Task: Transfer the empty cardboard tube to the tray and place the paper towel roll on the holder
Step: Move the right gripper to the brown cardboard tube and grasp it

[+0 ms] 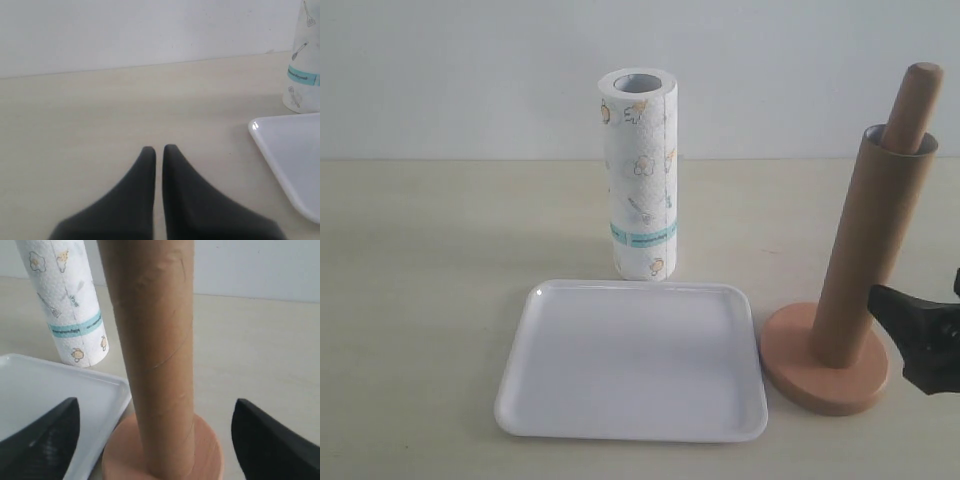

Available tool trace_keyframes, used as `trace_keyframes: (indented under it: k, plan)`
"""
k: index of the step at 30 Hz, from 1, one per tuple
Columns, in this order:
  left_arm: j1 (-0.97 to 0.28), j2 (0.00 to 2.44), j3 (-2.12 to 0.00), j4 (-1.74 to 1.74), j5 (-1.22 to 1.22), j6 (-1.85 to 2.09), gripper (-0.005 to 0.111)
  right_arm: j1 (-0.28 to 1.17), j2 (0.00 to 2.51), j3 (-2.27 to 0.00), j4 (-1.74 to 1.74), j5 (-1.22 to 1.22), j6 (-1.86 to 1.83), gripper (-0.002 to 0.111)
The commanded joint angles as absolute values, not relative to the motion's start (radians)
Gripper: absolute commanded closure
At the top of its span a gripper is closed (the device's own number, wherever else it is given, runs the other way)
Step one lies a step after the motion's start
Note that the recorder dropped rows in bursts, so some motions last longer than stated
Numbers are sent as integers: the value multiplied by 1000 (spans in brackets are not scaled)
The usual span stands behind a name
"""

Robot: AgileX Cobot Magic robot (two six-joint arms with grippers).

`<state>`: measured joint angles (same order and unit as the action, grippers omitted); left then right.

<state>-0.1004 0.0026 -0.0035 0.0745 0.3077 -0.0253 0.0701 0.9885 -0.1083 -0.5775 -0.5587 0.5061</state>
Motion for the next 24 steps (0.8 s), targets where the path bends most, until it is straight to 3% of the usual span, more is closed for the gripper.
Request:
trace_keyframes:
  k: [1, 17, 24]
  plan:
    - [-98, 0, 0, 75, 306, -25, 102, 68, 990, -113, -556, -580, 516, 29]
    - [-98, 0, 0, 75, 306, -25, 102, 68, 990, -223, -556, -598, 557, 29]
    - [-98, 0, 0, 75, 306, -25, 102, 70, 1136, -282, -589, -646, 633, 29]
